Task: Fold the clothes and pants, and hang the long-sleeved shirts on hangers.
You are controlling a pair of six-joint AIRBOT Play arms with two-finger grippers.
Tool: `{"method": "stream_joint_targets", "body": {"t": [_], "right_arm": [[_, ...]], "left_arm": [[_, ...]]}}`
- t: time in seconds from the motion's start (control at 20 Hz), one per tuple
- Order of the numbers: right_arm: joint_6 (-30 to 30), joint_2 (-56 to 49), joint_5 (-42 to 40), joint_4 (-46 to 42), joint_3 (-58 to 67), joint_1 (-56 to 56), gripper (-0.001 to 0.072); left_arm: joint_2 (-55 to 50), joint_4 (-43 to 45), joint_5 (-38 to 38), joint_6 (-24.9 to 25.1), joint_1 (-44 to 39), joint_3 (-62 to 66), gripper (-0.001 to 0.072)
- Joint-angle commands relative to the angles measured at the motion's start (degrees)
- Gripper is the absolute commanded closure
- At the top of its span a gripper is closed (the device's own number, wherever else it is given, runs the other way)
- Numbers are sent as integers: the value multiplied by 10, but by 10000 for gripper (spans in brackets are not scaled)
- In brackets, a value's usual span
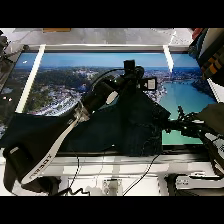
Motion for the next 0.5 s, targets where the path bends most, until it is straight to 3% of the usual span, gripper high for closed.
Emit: {"method": "stream_joint_targets", "body": {"t": [0.0,0.1,0.2,0.25,0.3,0.45], "right_arm": [[0,0,-1,0,1,1,676],[0,0,1,-2,1,1,676],[0,0,4,-15,1,1,676],[0,0,7,-24,1,1,676],[0,0,10,-30,1,1,676],[0,0,10,-54,1,1,676]], "left_arm": [[32,-10,29,30,-30,1,675],[49,-11,27,10,-44,1,675],[52,-11,-29,-114,-50,0,676],[51,-11,-105,-162,-54,0,676],[50,-13,-213,-180,-60,0,676],[50,-106,-530,-125,-81,0,676]]}}
